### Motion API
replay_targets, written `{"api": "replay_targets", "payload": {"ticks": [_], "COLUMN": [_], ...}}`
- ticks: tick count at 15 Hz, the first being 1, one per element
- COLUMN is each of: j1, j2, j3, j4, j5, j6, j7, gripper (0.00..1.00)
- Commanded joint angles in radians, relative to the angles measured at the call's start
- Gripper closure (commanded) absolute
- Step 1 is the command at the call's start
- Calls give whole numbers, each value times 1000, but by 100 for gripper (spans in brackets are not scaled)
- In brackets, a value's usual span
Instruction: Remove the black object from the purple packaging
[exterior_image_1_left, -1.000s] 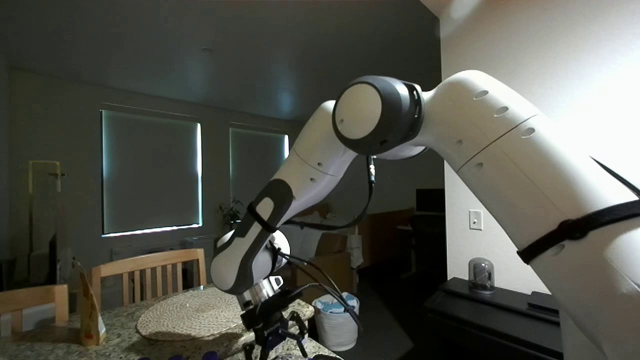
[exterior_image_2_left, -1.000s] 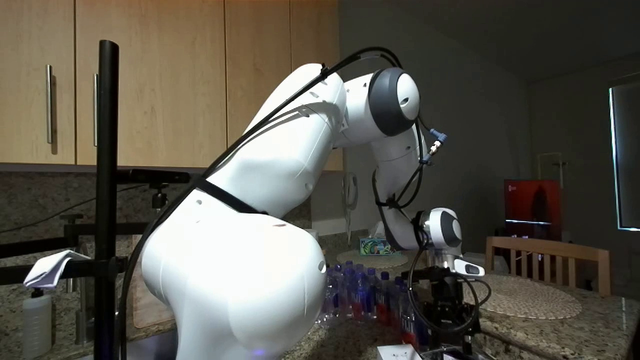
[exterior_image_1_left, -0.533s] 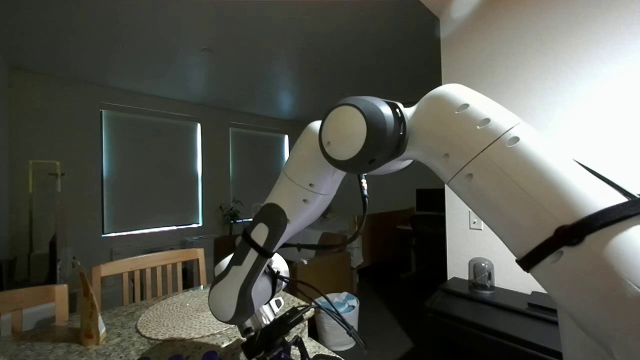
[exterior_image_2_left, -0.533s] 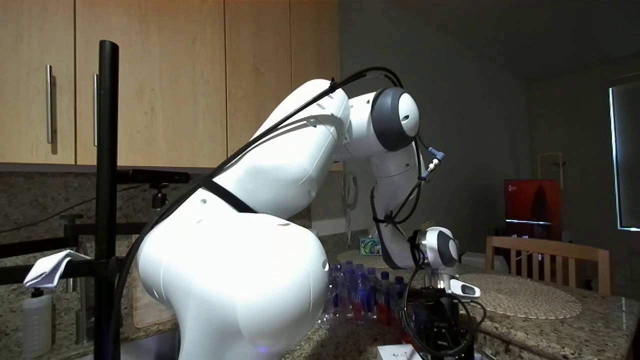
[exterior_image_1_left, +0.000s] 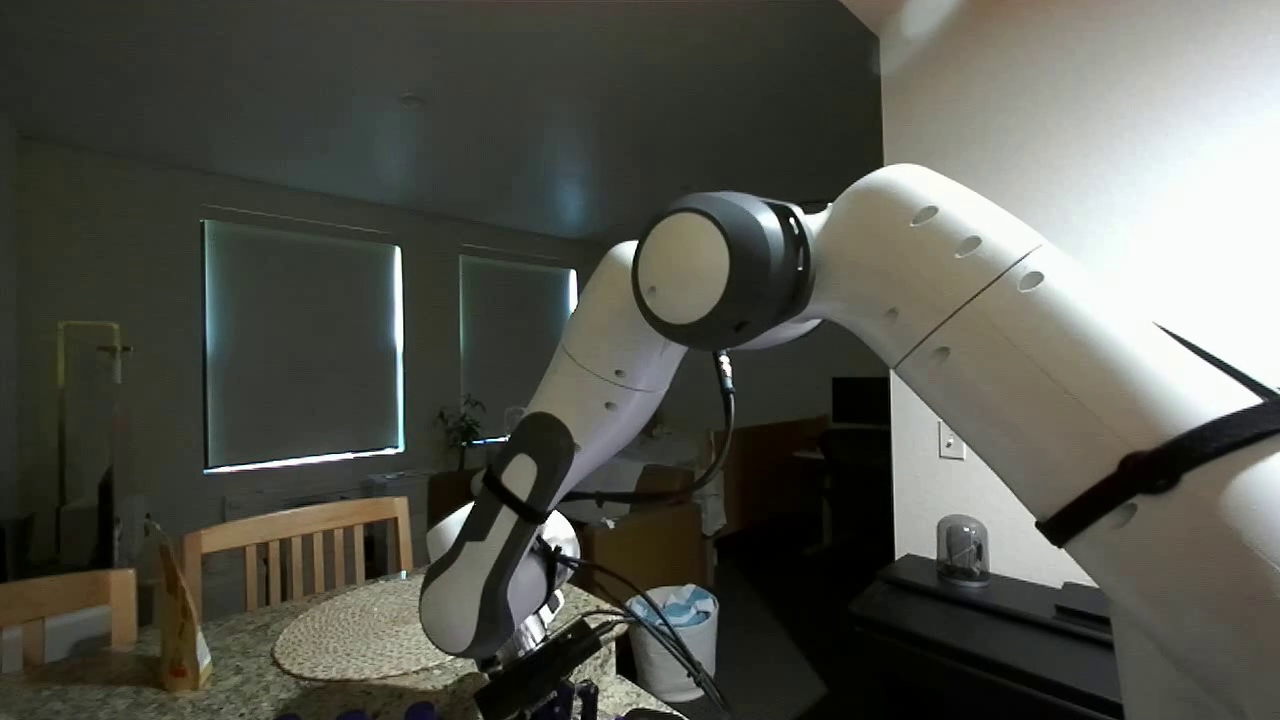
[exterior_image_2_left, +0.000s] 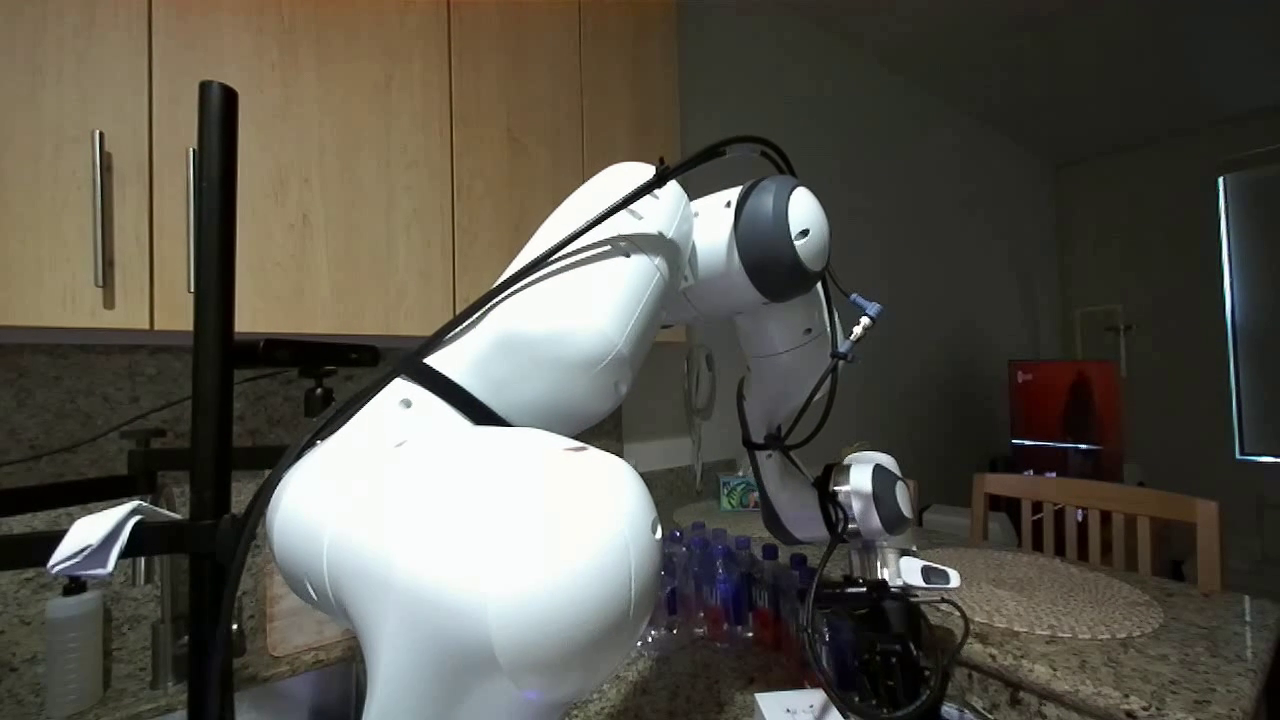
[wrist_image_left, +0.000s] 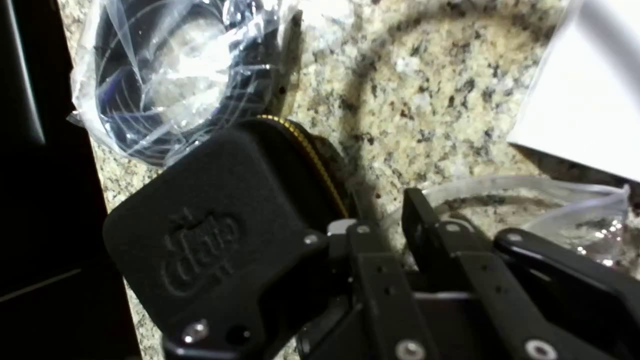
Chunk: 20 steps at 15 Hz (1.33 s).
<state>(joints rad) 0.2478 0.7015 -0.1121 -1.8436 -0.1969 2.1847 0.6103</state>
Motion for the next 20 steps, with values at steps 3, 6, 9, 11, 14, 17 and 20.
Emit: {"api": "replay_targets", "payload": {"ticks": [3,6,9,11,14,17,20], "j1": [81,95,95,95,101,119,126], "j2": [5,17,11,-2,-28,-44,-40], "j3": [-81,-99,-109,-119,-141,-164,-167], "j4": [-46,-43,-49,-61,-83,-95,-86], "j5": [-119,-142,-145,-149,-165,-206,-237], "j6": [201,229,238,251,283,306,299], "j7": [207,263,294,312,345,386,412], "gripper": [97,93,67,64,46,27,7]}}
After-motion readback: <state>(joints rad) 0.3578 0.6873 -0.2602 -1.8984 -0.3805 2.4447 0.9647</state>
